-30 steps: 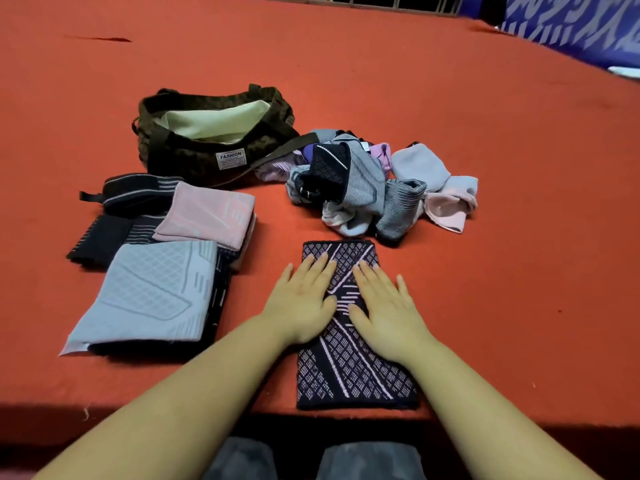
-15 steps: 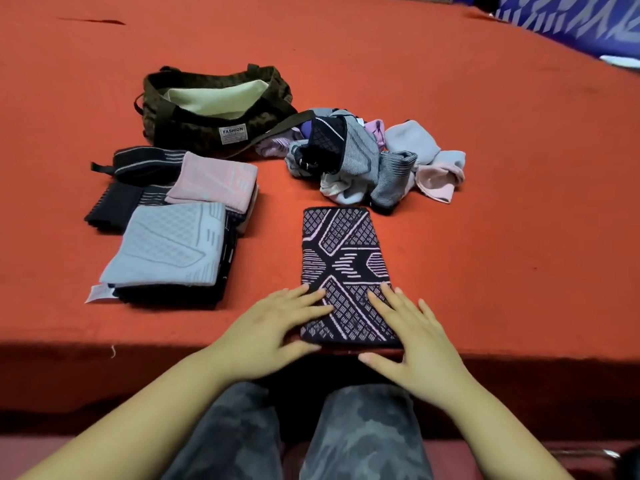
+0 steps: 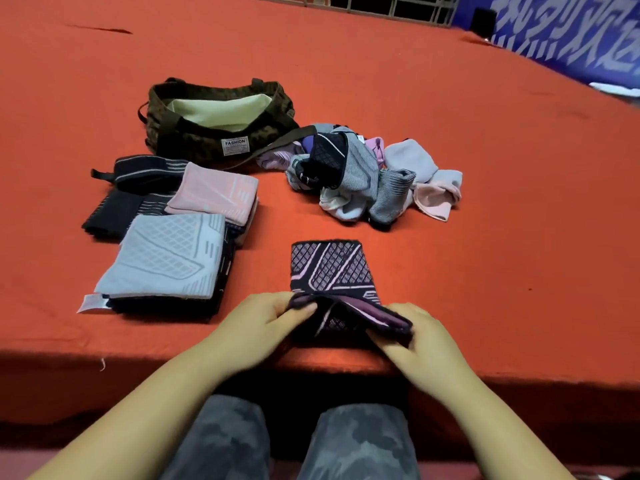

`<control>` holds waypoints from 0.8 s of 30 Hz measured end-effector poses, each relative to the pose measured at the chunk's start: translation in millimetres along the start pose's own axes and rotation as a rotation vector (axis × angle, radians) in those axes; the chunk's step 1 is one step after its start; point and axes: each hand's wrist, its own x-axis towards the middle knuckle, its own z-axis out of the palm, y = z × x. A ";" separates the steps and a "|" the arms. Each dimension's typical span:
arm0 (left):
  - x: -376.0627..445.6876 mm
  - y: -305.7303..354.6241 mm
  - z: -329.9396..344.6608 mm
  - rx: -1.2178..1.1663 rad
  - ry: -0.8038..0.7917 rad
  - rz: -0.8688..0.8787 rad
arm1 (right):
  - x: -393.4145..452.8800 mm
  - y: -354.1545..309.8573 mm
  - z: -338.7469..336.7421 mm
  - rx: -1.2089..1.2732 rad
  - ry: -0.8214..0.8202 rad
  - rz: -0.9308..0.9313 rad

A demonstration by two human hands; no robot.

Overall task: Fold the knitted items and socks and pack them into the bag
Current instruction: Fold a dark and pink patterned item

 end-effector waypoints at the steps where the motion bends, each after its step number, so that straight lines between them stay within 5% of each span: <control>1: -1.1 0.6 -2.8 -0.058 -0.036 -0.025 | 2.0 -1.6 -2.0 0.016 -0.039 0.012; 11: 31.8 -15.1 0.6 -0.283 0.191 -0.242 | 66.7 0.7 9.9 0.046 0.105 0.174; 21: 65.6 -21.4 9.8 0.398 0.364 -0.371 | 97.5 8.8 34.8 -0.151 0.271 0.279; 24: 62.1 -31.3 17.1 0.572 0.468 -0.166 | 96.1 9.5 40.0 -0.264 0.445 0.165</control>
